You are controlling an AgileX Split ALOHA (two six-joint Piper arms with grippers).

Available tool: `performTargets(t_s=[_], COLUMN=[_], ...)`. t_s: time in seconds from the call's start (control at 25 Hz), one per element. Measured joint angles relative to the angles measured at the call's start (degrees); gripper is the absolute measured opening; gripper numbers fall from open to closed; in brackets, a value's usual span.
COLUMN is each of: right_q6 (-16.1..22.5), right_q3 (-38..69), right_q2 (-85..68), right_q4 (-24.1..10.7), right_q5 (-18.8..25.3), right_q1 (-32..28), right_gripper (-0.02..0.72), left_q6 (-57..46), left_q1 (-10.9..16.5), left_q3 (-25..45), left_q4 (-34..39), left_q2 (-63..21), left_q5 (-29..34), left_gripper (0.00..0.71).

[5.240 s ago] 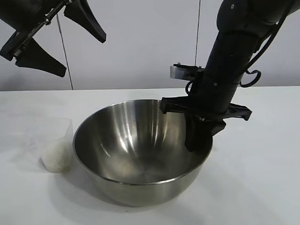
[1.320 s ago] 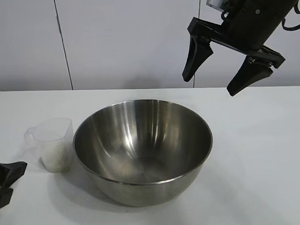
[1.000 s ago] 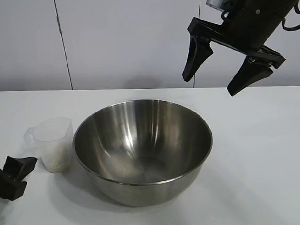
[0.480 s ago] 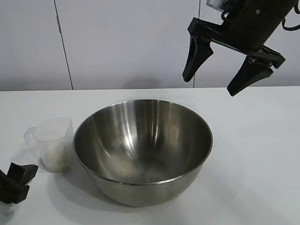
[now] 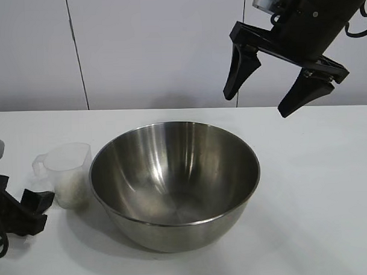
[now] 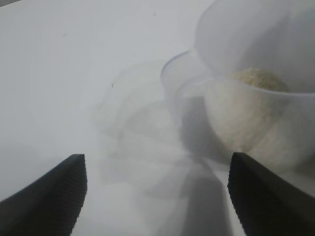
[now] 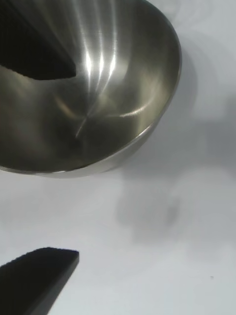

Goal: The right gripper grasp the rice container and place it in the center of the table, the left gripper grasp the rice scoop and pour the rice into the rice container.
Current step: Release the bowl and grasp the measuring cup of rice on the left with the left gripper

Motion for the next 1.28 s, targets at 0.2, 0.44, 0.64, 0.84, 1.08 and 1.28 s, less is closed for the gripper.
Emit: performTargets(t_s=[0.2,0.44,0.64,0.84,1.08,1.28], right_q6=[0.0,0.0,0.0,0.0,0.0,0.0], right_q3=[0.0,0.0,0.0,0.0,0.0,0.0], right_q2=[0.0,0.0,0.0,0.0,0.0,0.0], right_q4=[0.0,0.0,0.0,0.0,0.0,0.0], right_q5=[-0.1,-0.1,-0.1,-0.1,-0.1,-0.1], right_q1=[0.0,0.0,0.0,0.0,0.0,0.0], right_gripper=[0.641,0.641,0.641,0.641,0.641,0.641], left_q6=[-0.1,-0.1,-0.1,-0.1,-1.2,-1.2], left_q1=[0.0,0.1,0.1,0.1,0.1,0.1], left_q3=[-1.1,-2.9,-4.3,-5.3,-6.4,-6.6], left_q4=[-2.5,-3.5,-4.0,-4.5,-5.5,-5.5], left_q2=[0.0,0.0,0.0,0.0,0.0,0.1], left_q5=[0.0,0.0,0.0,0.1,0.1,0.1], left_gripper=[0.570,0.570,0.570,0.570,0.498,0.230])
